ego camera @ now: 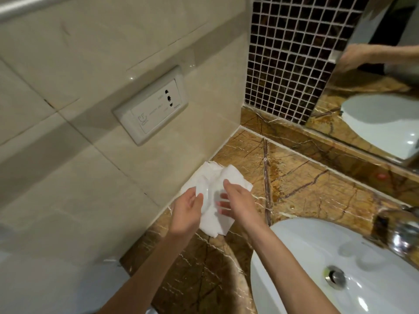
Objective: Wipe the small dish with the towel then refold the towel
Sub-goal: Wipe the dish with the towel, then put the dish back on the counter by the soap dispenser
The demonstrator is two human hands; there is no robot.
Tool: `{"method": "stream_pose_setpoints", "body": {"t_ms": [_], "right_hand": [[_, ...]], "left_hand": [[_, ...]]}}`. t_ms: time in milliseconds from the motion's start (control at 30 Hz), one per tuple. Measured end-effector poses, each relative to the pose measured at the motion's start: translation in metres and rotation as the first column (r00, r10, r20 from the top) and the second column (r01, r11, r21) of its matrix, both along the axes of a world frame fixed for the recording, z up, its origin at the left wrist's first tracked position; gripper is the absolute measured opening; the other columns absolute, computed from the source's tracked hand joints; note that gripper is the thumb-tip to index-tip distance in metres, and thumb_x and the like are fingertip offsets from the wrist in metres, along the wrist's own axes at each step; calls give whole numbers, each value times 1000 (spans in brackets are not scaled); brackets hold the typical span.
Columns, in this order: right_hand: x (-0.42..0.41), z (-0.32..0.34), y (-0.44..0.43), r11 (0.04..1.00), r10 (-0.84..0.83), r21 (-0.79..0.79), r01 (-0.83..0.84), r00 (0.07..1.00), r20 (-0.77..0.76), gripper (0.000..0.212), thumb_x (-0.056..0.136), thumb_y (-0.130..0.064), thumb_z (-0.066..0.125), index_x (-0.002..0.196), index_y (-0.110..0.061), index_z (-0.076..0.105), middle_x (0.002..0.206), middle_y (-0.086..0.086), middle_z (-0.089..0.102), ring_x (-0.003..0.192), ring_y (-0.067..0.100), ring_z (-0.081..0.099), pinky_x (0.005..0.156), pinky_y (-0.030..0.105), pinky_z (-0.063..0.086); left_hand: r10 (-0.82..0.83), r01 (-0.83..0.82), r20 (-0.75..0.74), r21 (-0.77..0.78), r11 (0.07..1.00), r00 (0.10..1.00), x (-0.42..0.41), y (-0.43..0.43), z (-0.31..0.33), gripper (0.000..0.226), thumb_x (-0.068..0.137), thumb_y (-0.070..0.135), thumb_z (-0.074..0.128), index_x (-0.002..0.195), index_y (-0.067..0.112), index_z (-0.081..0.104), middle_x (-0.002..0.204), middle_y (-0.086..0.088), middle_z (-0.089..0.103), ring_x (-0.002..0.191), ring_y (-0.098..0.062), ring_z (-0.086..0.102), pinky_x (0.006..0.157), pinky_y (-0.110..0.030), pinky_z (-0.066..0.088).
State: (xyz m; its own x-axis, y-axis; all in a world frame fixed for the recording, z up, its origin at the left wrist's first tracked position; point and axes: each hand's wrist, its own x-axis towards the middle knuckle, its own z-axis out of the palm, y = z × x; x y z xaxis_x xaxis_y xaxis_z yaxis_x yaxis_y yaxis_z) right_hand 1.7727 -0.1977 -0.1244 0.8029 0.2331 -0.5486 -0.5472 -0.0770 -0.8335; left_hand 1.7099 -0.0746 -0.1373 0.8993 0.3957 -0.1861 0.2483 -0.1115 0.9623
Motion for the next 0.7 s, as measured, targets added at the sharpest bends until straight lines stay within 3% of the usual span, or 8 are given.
{"method": "stream_pose_setpoints", "body": {"t_ms": [100, 167, 233, 367, 400, 467, 567, 700], "right_hand": [[0, 5, -6, 992, 2, 128, 17, 989, -148, 30, 94, -43, 56, 99, -15, 64, 92, 9, 70, 82, 23, 67, 58, 32, 60], [-1, 3, -18, 969, -52, 224, 99, 977, -207, 27, 92, -33, 62, 102, -8, 65, 80, 8, 65, 66, 19, 63, 43, 26, 49], [-4, -2, -31, 950, -95, 266, 161, 965, -243, 20, 93, -20, 60, 107, -6, 61, 84, 10, 63, 61, 18, 63, 42, 25, 48], [-11, -12, -52, 895, -198, 342, 286, 942, -270, 30, 95, 0, 41, 118, -6, 60, 109, 18, 72, 97, 36, 70, 65, 39, 60], [-13, -12, -56, 884, -233, 346, 314, 938, -256, 33, 95, 2, 39, 119, -5, 60, 109, 18, 72, 98, 35, 70, 68, 41, 60], [-17, -11, -65, 870, -318, 324, 371, 925, -206, 35, 93, 5, 38, 117, -5, 61, 104, 17, 72, 89, 31, 73, 62, 38, 60], [-26, -9, -82, 882, -409, 216, 419, 908, -90, 35, 92, 4, 39, 115, -12, 60, 108, 13, 66, 88, 27, 68, 50, 29, 54], [-42, -10, -110, 886, -457, 106, 452, 889, 32, 32, 94, -1, 40, 114, -18, 58, 114, 15, 61, 97, 31, 62, 57, 37, 58]], "left_hand": [[-276, 271, -32, 340, 901, 961, -6, -28, 9, 32, 99, 22, 40, 127, 31, 51, 120, 34, 56, 112, 11, 53, 95, -17, 45], [-432, 424, -119, 535, 731, 894, -6, -39, 9, 43, 101, 20, 34, 143, 27, 37, 139, 25, 31, 138, 6, 21, 111, -14, 18], [-514, 526, -214, 604, 599, 831, -2, -44, 8, 47, 101, 11, 33, 146, 24, 30, 152, 14, 23, 143, 1, -1, 113, -14, 2], [-554, 583, -356, 752, 307, 752, 3, -54, 12, 43, 99, 15, 43, 142, 20, 41, 160, -4, 5, 146, -20, -15, 117, -35, -17], [-553, 558, -323, 761, 331, 768, 1, -57, 10, 44, 99, 17, 43, 142, 20, 40, 160, -5, 1, 146, -21, -16, 117, -37, -16], [-504, 481, -184, 676, 558, 844, -5, -67, 7, 52, 97, 24, 48, 146, 22, 32, 160, 2, -1, 146, -13, -13, 120, -34, -7], [-194, 222, -113, 350, 910, 975, -10, -88, 6, 56, 92, 27, 57, 142, 24, 33, 150, 7, 32, 137, -10, 32, 111, -27, 30], [-59, 57, -225, -16, 998, 973, -7, -112, 7, 31, 93, 23, 56, 121, 10, 53, 99, -14, 65, 79, -26, 67, 54, -27, 56]]}}
